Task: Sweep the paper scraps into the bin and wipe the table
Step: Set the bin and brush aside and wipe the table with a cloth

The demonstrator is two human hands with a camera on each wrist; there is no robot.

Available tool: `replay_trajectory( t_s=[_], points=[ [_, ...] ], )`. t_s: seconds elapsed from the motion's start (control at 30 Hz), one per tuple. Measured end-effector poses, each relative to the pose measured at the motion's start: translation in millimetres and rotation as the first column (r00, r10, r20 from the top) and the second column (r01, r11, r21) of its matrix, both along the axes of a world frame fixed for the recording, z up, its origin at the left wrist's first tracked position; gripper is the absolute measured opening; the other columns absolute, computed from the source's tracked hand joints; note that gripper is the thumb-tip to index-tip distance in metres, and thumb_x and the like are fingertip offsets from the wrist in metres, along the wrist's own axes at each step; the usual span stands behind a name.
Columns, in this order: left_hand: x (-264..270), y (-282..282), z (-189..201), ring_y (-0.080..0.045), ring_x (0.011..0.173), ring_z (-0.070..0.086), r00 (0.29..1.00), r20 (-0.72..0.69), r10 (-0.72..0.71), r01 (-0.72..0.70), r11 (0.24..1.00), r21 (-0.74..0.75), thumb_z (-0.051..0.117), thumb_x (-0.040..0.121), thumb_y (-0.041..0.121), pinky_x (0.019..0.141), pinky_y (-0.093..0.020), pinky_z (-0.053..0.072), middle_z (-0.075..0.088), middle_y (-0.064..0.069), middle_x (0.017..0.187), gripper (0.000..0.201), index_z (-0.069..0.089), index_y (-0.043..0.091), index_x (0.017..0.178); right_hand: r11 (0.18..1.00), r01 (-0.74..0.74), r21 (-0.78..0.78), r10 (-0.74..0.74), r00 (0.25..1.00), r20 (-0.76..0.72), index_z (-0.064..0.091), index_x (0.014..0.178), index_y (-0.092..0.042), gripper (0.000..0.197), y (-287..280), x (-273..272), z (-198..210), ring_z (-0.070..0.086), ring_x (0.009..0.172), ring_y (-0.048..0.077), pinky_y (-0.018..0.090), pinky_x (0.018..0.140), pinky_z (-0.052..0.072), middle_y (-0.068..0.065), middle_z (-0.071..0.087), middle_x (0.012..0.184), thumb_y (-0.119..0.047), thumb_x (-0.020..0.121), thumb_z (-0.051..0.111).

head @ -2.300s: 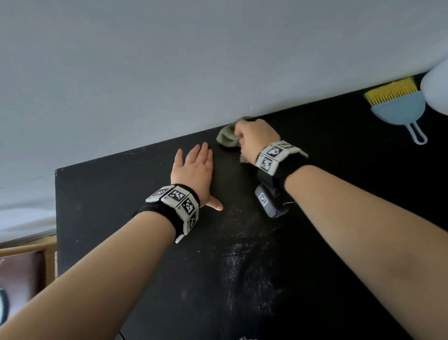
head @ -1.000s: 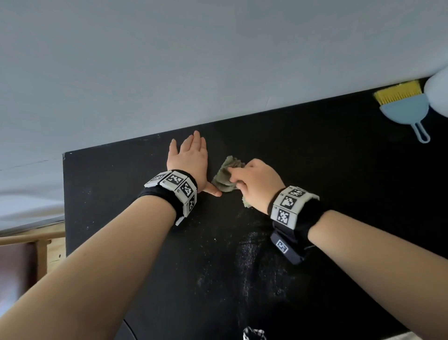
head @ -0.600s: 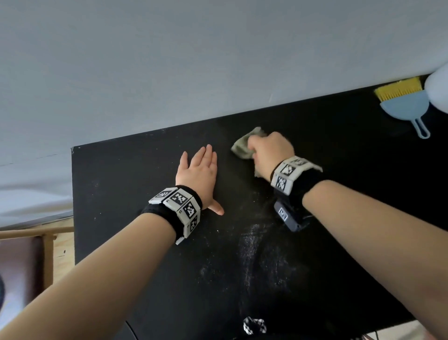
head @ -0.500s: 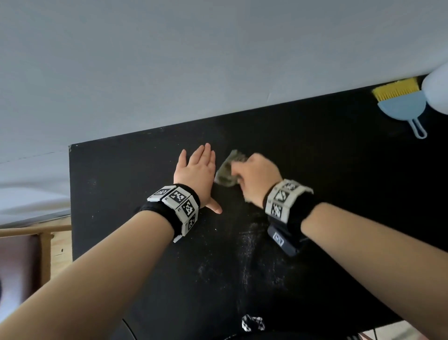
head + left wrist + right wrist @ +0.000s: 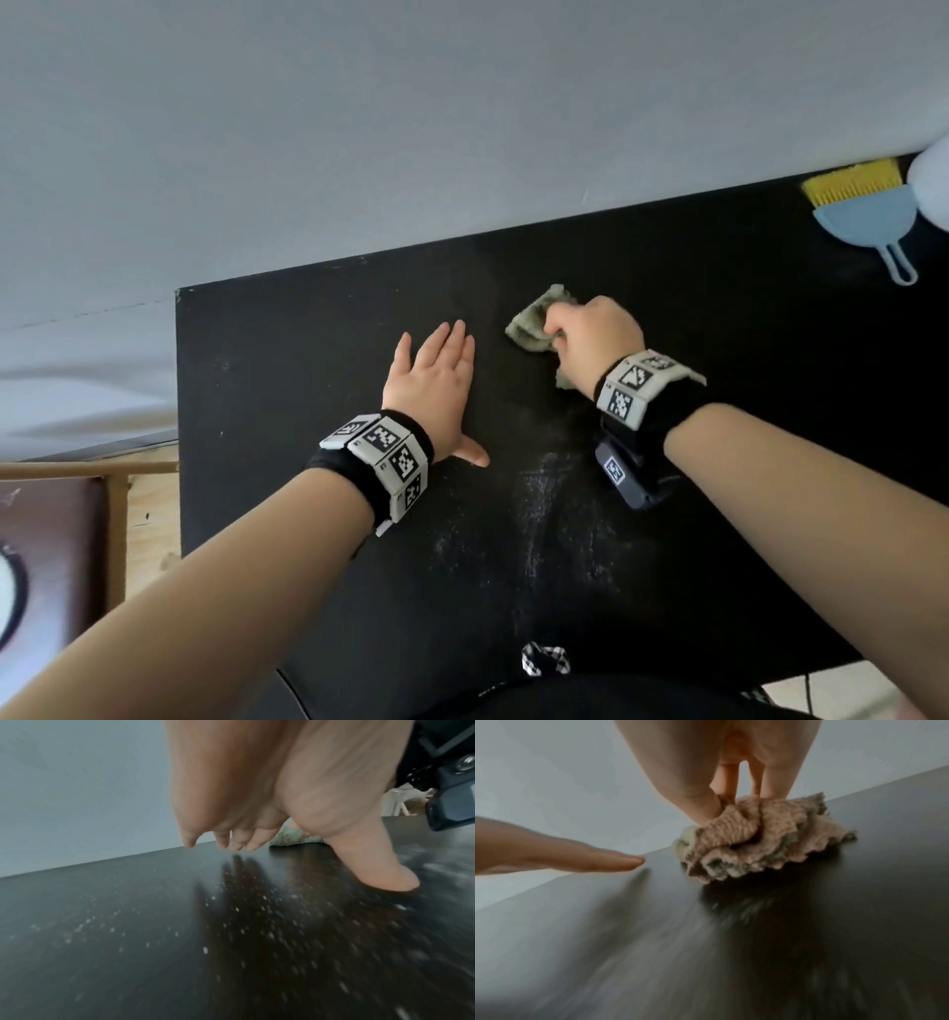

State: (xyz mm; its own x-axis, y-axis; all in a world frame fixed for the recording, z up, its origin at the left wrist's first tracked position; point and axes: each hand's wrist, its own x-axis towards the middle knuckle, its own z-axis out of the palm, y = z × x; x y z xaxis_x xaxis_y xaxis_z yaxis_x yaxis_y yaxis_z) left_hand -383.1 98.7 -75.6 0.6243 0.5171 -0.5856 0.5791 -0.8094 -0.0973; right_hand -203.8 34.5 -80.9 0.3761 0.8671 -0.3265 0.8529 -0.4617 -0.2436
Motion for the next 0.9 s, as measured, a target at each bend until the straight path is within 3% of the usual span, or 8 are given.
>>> replay_trajectory(
  t_s=[0.2,0.37,0.43,0.5,0.57,0.67,0.77,0.9],
  points=[
    [3,-6,1,-0.024,0.145,-0.014,0.997,-0.069,-0.021,0.023,0.999,0.031,0.065,0.057,0.078,0.117,-0.049,-0.003,-0.017,-0.012,0.157,0.141,-0.013,0.003,0.149,0.973,-0.232,-0.013,0.226,0.958,-0.177,0.060,0.116,-0.023,0.027,-80,-66,9,0.057,0.098,0.022,0.035,0.085,0.051,0.005,0.054,0.111,-0.020,0.090,0.052],
    [4,-9,5,-0.025,0.145,-0.015,0.996,-0.082,-0.021,0.024,0.999,0.040,0.064,0.056,0.080,0.117,-0.050,-0.003,-0.014,-0.011,0.158,0.142,-0.011,0.004,0.149,0.963,-0.269,-0.002,0.261,0.938,-0.229,0.063,0.115,-0.027,0.026,-91,-61,10,0.058,0.102,0.017,0.035,0.089,0.050,0.001,0.056,0.113,-0.022,0.091,0.053],
    [3,-10,6,-0.025,0.145,-0.015,0.998,-0.068,-0.012,0.015,0.999,0.047,0.065,0.056,0.080,0.117,-0.051,-0.003,-0.013,-0.010,0.158,0.141,-0.010,0.005,0.150,0.986,-0.164,-0.039,0.156,0.975,-0.161,0.061,0.115,-0.032,0.026,-83,-44,6,0.058,0.102,0.021,0.036,0.090,0.049,0.003,0.054,0.114,-0.026,0.091,0.052],
    [1,-18,7,-0.026,0.145,-0.015,0.998,-0.050,-0.036,0.039,0.998,0.057,0.064,0.058,0.080,0.116,-0.052,-0.003,-0.013,-0.009,0.158,0.139,-0.009,0.006,0.150,0.999,0.044,0.000,-0.044,0.996,-0.082,0.062,0.112,-0.031,0.025,-77,-18,2,0.059,0.100,0.026,0.035,0.087,0.049,0.007,0.056,0.111,-0.026,0.090,0.053],
    [-2,-32,8,-0.026,0.145,-0.016,0.994,-0.042,-0.101,0.103,0.993,0.057,0.061,0.059,0.081,0.116,-0.053,-0.003,-0.013,-0.010,0.158,0.138,-0.009,0.005,0.150,0.976,0.214,0.039,-0.214,0.977,-0.023,0.063,0.109,-0.026,0.021,-73,8,-1,0.060,0.097,0.029,0.033,0.080,0.047,0.010,0.059,0.108,-0.023,0.090,0.054],
    [-7,-54,6,-0.028,0.144,-0.016,0.983,-0.057,-0.174,0.176,0.984,0.033,0.059,0.059,0.082,0.116,-0.054,-0.004,-0.014,-0.013,0.158,0.139,-0.010,0.002,0.149,0.952,0.305,-0.025,-0.305,0.952,0.000,0.061,0.109,-0.021,0.020,-68,16,-6,0.059,0.097,0.027,0.031,0.074,0.042,0.011,0.061,0.108,-0.022,0.091,0.053],
    [-11,-64,2,-0.029,0.144,-0.017,0.976,-0.099,-0.192,0.195,0.980,0.028,0.061,0.060,0.080,0.116,-0.054,-0.004,-0.014,-0.016,0.157,0.139,-0.011,0.000,0.148,0.987,0.162,-0.003,-0.162,0.987,0.016,0.061,0.110,-0.022,0.022,-82,-26,-4,0.057,0.097,0.028,0.034,0.080,0.047,0.011,0.058,0.109,-0.022,0.089,0.053],
    [-11,-63,0,-0.028,0.144,-0.017,0.973,-0.100,-0.209,0.213,0.976,0.033,0.062,0.061,0.079,0.116,-0.053,-0.003,-0.015,-0.017,0.157,0.139,-0.012,-0.001,0.147,0.999,-0.051,0.005,0.051,0.988,-0.143,0.058,0.116,-0.025,0.027,-128,-90,4,0.054,0.096,0.018,0.032,0.087,0.049,0.002,0.051,0.112,-0.026,0.089,0.052]
  ],
)
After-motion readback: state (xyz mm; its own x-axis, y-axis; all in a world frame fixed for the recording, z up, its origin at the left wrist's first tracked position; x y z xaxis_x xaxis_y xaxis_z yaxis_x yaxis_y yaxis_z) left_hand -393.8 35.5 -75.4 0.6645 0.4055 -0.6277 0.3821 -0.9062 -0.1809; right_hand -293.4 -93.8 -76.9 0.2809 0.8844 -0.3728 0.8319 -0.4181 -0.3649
